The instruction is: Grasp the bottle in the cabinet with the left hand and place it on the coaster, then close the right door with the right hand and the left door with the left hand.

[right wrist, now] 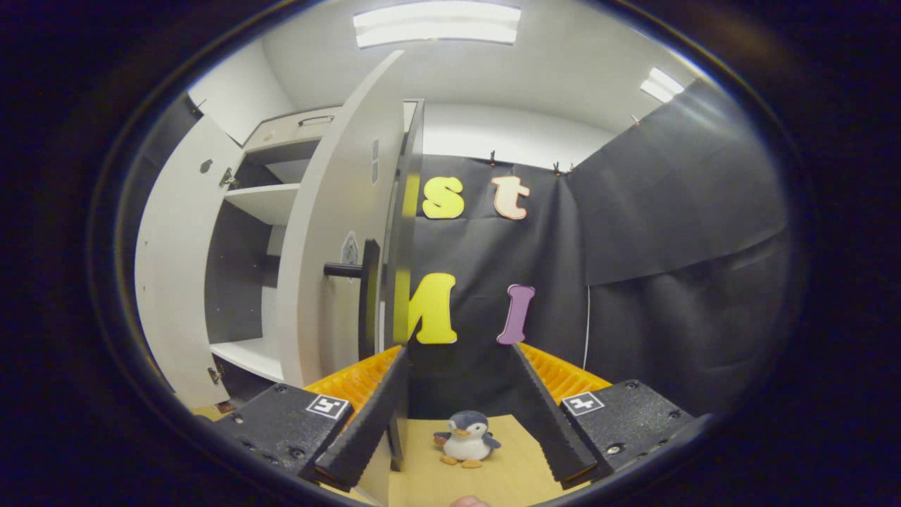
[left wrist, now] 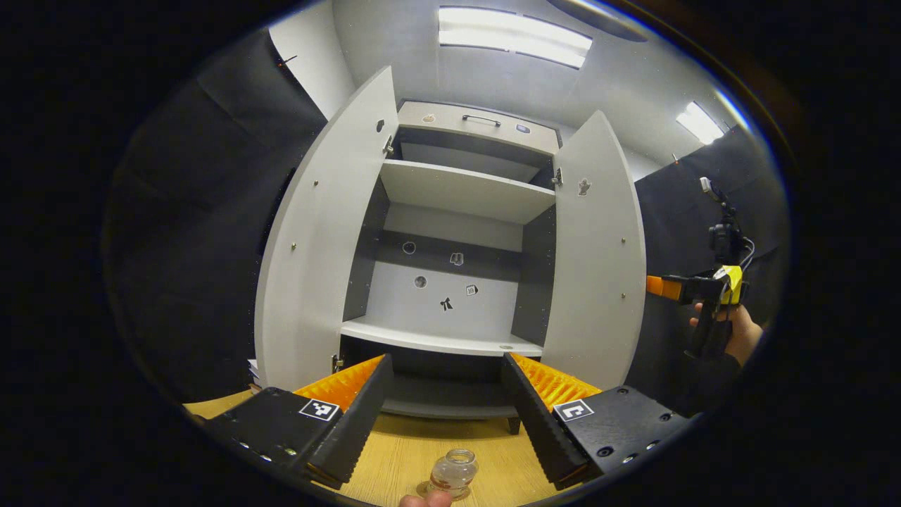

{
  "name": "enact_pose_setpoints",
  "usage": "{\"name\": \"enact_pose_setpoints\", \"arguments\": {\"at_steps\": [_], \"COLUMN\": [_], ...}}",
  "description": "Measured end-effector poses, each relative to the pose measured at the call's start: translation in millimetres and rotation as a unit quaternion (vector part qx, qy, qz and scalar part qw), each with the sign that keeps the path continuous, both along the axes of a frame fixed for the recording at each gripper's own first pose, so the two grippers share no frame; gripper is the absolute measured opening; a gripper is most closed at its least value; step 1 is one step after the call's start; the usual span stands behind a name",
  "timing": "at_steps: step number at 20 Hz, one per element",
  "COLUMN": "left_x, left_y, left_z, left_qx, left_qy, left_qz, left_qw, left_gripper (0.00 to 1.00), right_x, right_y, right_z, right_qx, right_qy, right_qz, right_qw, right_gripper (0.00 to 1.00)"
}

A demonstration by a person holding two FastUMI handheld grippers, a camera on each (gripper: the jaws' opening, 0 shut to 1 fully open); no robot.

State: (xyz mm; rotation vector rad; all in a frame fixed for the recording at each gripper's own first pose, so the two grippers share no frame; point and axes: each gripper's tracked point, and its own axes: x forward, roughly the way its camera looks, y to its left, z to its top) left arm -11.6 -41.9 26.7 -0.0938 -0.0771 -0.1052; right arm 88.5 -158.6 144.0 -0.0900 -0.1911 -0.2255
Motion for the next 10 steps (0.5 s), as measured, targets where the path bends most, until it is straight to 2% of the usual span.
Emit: {"name": "enact_pose_setpoints", "arguments": {"at_steps": [1, 2, 10], "left_x": [1, 1, 2], "left_y": [1, 1, 9], "left_z": [0, 0, -1], "left_qx": [0.0, -0.002, -0.008], "left_qy": [0.0, 0.0, 0.001], "left_qz": [0.001, 0.001, 0.024], "left_qw": [1.0, 1.0, 1.0], "left_gripper": [0.99, 0.99, 0.99], "right_x": [-1, 0, 20], "right_y": [7, 17, 113], "right_z": [-1, -3, -22], "right_qx": [0.005, 0.012, 0.034], "right_qy": [0.002, 0.008, 0.026], "right_qz": [0.009, 0.022, 0.125], "right_qw": [1.0, 1.0, 0.991], "right_gripper": [0.91, 0.95, 0.95]}}
